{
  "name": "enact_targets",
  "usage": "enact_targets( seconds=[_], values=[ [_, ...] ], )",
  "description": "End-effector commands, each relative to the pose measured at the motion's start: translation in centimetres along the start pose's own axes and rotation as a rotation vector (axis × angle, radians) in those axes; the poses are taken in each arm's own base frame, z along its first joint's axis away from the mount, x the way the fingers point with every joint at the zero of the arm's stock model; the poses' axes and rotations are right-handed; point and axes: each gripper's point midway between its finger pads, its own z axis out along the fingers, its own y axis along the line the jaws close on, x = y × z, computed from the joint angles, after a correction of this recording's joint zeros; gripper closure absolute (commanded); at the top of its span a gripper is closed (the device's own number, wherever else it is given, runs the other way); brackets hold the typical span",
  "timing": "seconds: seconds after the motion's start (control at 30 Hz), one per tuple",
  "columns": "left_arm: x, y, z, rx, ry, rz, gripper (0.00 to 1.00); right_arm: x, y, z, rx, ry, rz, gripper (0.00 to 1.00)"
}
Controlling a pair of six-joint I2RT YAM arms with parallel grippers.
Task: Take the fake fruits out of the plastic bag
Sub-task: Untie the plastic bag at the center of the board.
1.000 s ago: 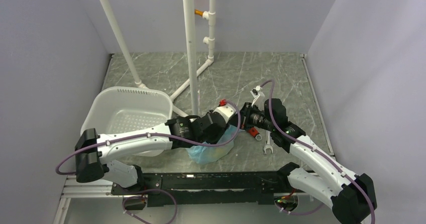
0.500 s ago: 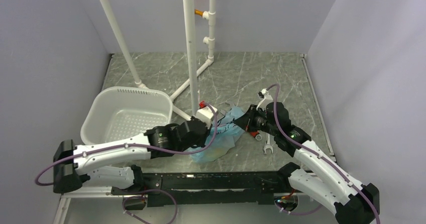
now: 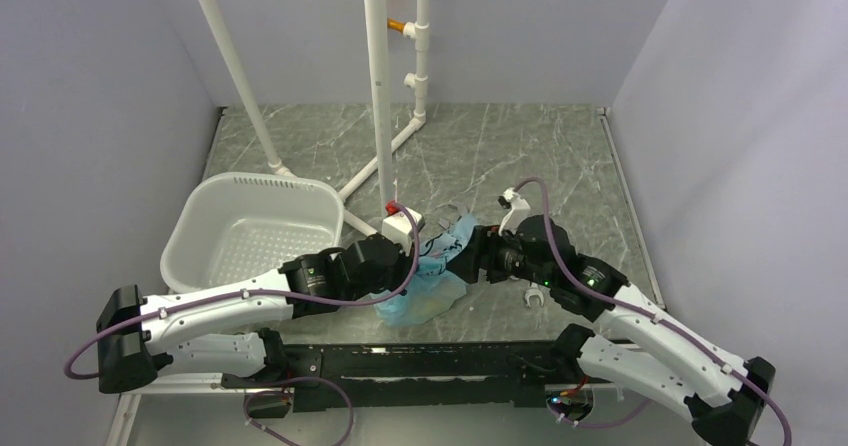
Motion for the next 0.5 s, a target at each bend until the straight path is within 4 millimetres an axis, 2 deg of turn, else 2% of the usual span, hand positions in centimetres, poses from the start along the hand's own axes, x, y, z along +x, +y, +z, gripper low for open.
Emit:
enact_targets(
  seconds=[0.0,0.13,0.23,0.33,0.47],
  values=[
    [-1.2,-1.0,0.1,0.046,-0.048,-0.049,1.0,-2.0,-0.4,-2.6,0.072,-0.098,0.032,0.24],
    [-1.7,-1.5,0.2,0.059,-0.052,-0.053,1.0,-0.7,1.8,-1.1,-0.05,-0.039,0.091,0.28],
    [-2.0,-2.1,0.2,0.086,-0.055,-0.054,1.0,0.2,1.5,0.8,-0.028,-0.045,0.096,0.32],
    [-2.0,-2.5,0.2,0.101,-0.05,-0.061,1.0,-0.7,0.6,2.2,0.031,-0.094,0.107,0.45],
    [-1.4,-2.5,0.0,0.108,-0.025,-0.063,1.0,-1.6,0.2,3.3,0.069,-0.127,0.112,0.59]
  ],
)
